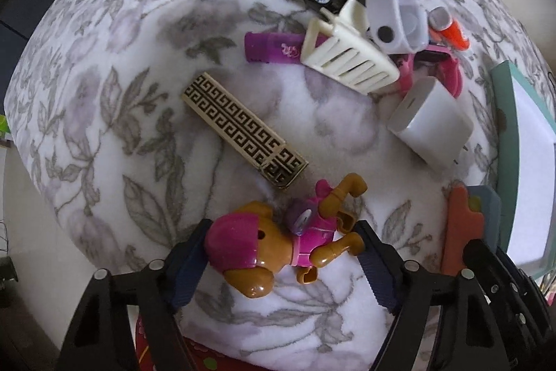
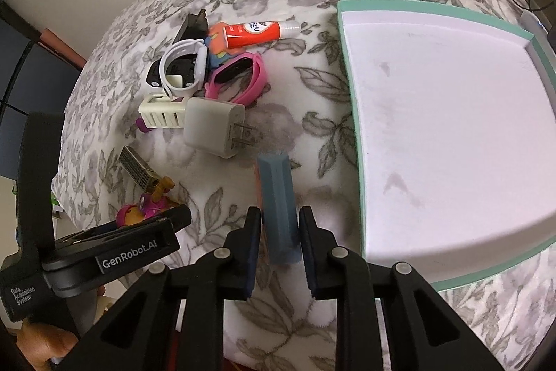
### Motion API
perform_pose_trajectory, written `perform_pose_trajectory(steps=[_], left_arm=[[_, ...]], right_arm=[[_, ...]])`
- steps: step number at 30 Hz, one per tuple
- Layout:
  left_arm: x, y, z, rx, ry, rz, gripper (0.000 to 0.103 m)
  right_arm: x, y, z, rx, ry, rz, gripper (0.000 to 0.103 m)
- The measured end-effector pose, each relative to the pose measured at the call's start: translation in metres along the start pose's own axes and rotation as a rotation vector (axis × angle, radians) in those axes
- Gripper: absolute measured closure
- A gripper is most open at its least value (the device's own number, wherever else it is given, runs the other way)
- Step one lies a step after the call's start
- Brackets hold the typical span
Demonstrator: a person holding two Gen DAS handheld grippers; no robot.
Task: Organize rigid objects
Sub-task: 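Close right gripper on pink-and-blue block while left gripper holds pink doll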
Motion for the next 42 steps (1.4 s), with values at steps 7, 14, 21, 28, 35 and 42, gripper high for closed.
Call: perform_pose_trajectory(steps=[7, 14, 21, 28, 35, 42], left_arm=[[0.007, -0.011, 0.001, 0.026, -0.015, -0.029, 0.021], [0.013, -0.034, 0.004, 0.097, -0.035, -0.060, 0.021], [0.014, -0.043, 0.002, 0.095, -0.019, -0.060, 0.021], [0.007, -0.035, 0.007, 0.082, -0.039, -0.058, 0.021], [0.006, -0.034, 0.005, 0.075, -0.063, -0.066, 0.021], [0.003, -0.036, 0.007, 0.076, -0.046, -0.084, 0.021]], right_arm=[[-0.002, -0.010, 0.000, 0.014, -0.008, 0.002, 0.084], [-0.003, -0.020, 0.000, 0.026, -0.024, 0.007, 0.093], [-0.005, -0.006, -0.004, -0.016, -0.037, -0.020, 0.093], [-0.007, -0.005, -0.001, -0.009, -0.032, 0.007, 0.093], [0.001, -0.015, 0.011, 0.035, -0.010, 0.000, 0.070], [0.002, -0.008, 0.016, 0.040, -0.052, -0.061, 0.054]])
Point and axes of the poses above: each gripper's, at about its wrist camera, not at the fingertips, and y roughly the way its jaws point, x to its right, z to its top, the point moved 4 cm from there along y, roughly the way its jaws point, and after that the axes turned 2 degrees about z, right-handed, at the moved point
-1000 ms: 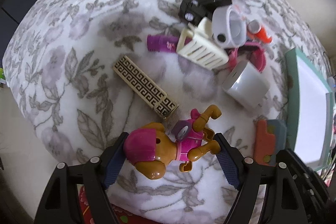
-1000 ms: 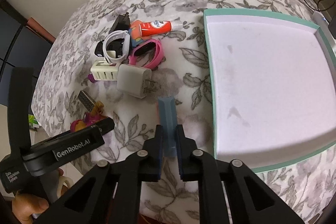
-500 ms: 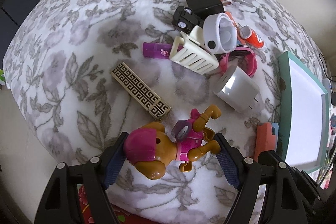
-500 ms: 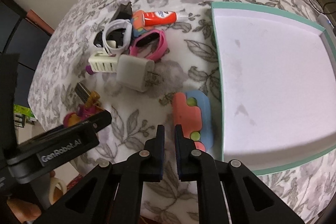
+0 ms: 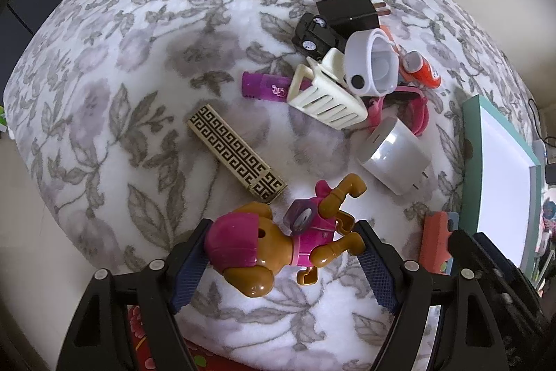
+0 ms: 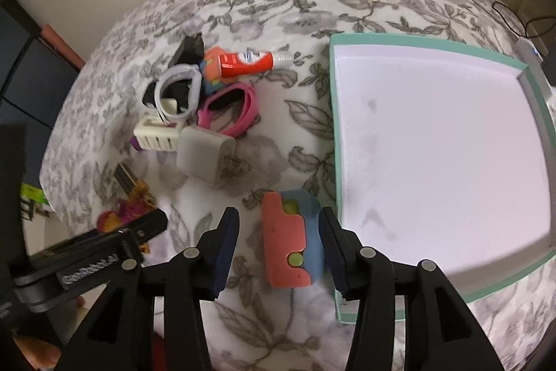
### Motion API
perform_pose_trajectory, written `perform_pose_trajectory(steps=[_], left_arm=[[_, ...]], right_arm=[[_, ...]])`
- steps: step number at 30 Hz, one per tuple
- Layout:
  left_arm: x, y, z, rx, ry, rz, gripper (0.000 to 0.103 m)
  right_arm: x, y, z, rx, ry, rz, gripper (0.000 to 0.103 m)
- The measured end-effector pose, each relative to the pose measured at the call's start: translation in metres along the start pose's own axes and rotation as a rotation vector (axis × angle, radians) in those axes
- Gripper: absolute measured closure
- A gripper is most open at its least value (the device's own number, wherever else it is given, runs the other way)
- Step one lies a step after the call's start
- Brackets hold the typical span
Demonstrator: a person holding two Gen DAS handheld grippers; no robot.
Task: Organize rigid objects
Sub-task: 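Close right gripper on pink-and-blue block while left gripper holds pink doll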
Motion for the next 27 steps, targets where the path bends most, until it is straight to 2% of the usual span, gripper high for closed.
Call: perform_pose_trajectory(steps=[3, 11, 17, 20, 27], left_arm=[[0.003, -0.002, 0.001, -0.002, 0.007, -0.008, 0.021], [0.012, 0.003, 0.001, -0.012, 0.021, -0.006, 0.021], [-0.001, 0.007, 0.004, -0.020, -0.033, -0.003, 0.021], [0.000, 0.007, 0.005, -0.022, -0.037, 0.003, 0.021], [-0.006, 0.011, 0.006, -0.019, -0.041, 0.044, 0.021]], right_arm=[[-0.001, 0.011, -0.003, -0.027, -0.033, -0.048, 0.054], [-0.016, 0.020, -0.008, -0.033, -0.126, -0.165, 0.054], [-0.024, 0.020, -0.014, -0.060, -0.141, -0.128, 0.054], [-0.017, 0.026, -0.013, -0.078, -0.127, -0.162, 0.056], [-0.014, 0.037, -0.013, -0.100, -0.146, -0.169, 0.057]])
Point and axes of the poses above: each gripper's, at about its wrist camera, not at the fingertips, and y roughly the way its jaws point, x to its right, z to its top, the point moved 4 cm from there along y, roughly the way its jaws point, and after that the axes turned 2 degrees about z, right-handed, at the moved point
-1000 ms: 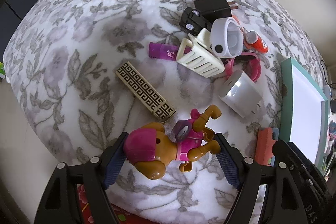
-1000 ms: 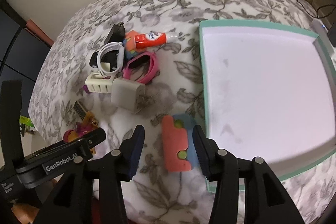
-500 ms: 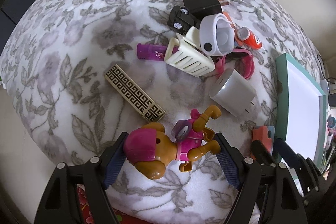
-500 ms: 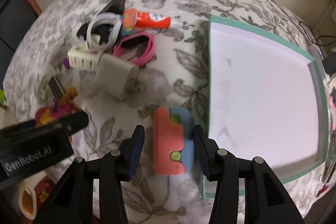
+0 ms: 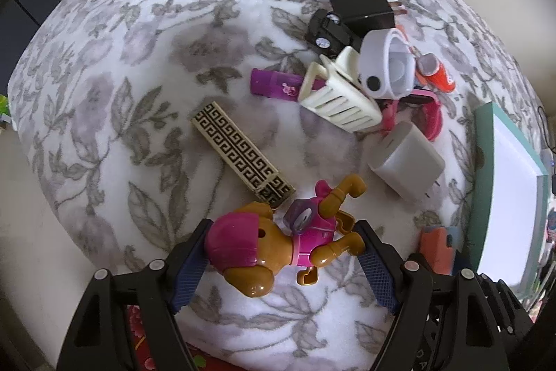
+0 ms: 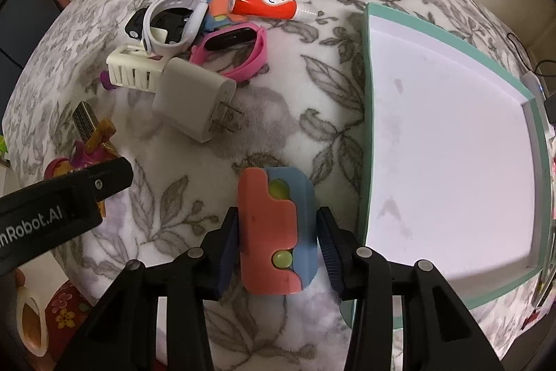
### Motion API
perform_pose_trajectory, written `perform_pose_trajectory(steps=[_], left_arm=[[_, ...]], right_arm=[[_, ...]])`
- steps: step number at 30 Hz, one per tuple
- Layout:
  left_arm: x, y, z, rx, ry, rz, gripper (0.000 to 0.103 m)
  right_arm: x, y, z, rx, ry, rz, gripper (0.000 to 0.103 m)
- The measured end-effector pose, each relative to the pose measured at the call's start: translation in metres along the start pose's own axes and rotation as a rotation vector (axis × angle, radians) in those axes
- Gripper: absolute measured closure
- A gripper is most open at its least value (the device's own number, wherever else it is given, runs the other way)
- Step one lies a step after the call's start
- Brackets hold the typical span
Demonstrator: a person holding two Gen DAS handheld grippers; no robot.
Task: Organize rigid objects
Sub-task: 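Carry pink-and-blue block in right gripper and pink doll in left gripper over tray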
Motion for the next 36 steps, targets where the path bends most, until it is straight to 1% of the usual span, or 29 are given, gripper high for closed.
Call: perform_pose_trajectory(steps=[3, 6, 8, 11, 14, 19, 22, 26, 28, 30, 33, 36], left_arm=[[-0.006, 0.003, 0.000, 0.000, -0.011, 0.027, 0.021], [-0.012, 0.004, -0.001, -0.002, -0.022, 0.031, 0.021], [-0.014, 0.002, -0.003, 0.005, -0.029, 0.046, 0.021], [-0.016, -0.001, -0.008, 0.012, -0.041, 0.042, 0.021], [-0.015, -0.006, -0.013, 0.030, -0.044, 0.047, 0.021], [-0.007, -0.019, -0.021, 0.072, -0.051, 0.033, 0.021], [-0.010, -0.028, -0.023, 0.103, -0.062, 0.013, 0.021], [-0.015, -0.043, -0.024, 0.144, -0.082, -0.007, 0.021], [-0.012, -0.051, -0.025, 0.164, -0.086, -0.025, 0.021], [-0.007, -0.058, -0.020, 0.179, -0.087, -0.037, 0.021], [0.014, -0.067, -0.008, 0.199, -0.068, -0.056, 0.021], [0.038, -0.071, -0.002, 0.204, -0.025, -0.084, 0.021]], right_arm=[[0.000, 0.000, 0.000, 0.016, 0.015, -0.008, 0.057], [0.001, -0.002, -0.004, 0.033, 0.009, -0.014, 0.058], [-0.005, -0.004, -0.013, 0.045, 0.000, -0.010, 0.059], [-0.007, -0.008, -0.025, 0.058, -0.016, 0.011, 0.059], [-0.002, -0.013, -0.031, 0.062, 0.012, 0.069, 0.059], [0.020, -0.026, -0.036, 0.076, 0.110, 0.220, 0.059], [0.037, -0.040, -0.034, 0.107, 0.171, 0.305, 0.059], [0.061, -0.065, -0.032, 0.168, 0.227, 0.374, 0.059], [0.066, -0.072, -0.028, 0.189, 0.258, 0.404, 0.059], [0.075, -0.079, -0.019, 0.223, 0.283, 0.398, 0.059], [0.091, -0.086, -0.009, 0.253, 0.324, 0.326, 0.059], [0.120, -0.091, -0.006, 0.264, 0.380, 0.272, 0.059]])
Point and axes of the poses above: each gripper's, at about its wrist camera, not at the fingertips, and y roughly the way its jaws point, x to its right, z to its top, the point moved 4 cm from there along y, roughly the way its jaws point, and after that the axes turned 2 degrees about z, right-handed, at the moved point
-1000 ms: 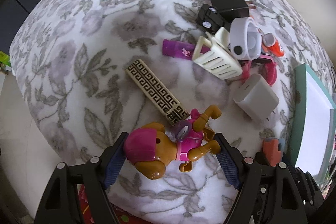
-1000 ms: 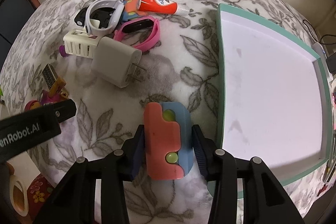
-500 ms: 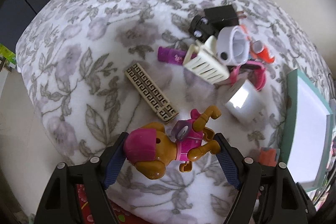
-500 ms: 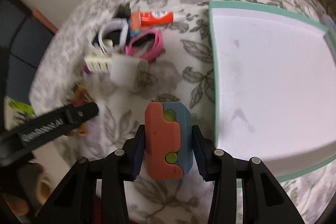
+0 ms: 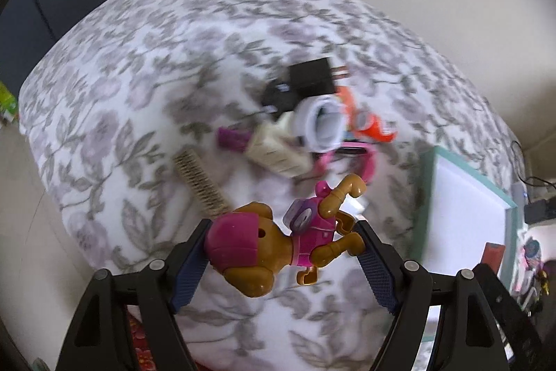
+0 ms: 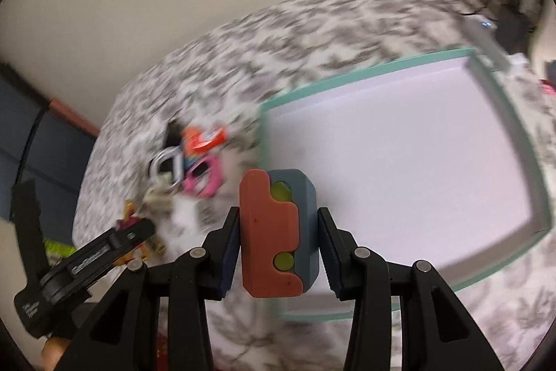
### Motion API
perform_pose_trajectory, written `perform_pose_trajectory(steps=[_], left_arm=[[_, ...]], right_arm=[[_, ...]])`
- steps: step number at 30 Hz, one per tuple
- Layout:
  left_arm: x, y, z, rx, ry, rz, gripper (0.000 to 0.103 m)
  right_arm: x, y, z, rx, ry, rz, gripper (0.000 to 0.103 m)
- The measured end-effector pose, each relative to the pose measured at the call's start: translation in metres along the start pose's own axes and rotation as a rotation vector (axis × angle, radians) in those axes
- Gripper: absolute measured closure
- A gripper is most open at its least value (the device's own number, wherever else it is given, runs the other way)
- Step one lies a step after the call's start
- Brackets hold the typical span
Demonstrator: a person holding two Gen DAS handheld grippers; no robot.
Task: Organize rigid objects
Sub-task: 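Carry pink-and-blue block in right gripper and pink doll in left gripper over tray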
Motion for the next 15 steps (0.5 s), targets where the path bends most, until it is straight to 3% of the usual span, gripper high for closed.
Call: perform_pose_trajectory(steps=[5, 15], left_arm=[[0.049, 0.001, 0.003, 0.000, 0.108, -0.005, 0.021], [0.141, 0.012, 0.010, 0.005, 0.249, -0.061, 0.021]], right_arm=[[0.041, -0.008, 0.029, 0.028, 0.095, -0.060, 0.059], [0.088, -0.013, 0.073, 0.098, 0.139, -0.190, 0.059]])
Point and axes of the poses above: each gripper's, at about its wrist camera, not at the fingertips, and y roughly the way its jaws point, x to its right, z to its top, the point moved 4 cm from there along y, roughly the way its jaws point, and after that the axes turned 2 degrees about z, right-handed, at the moved point
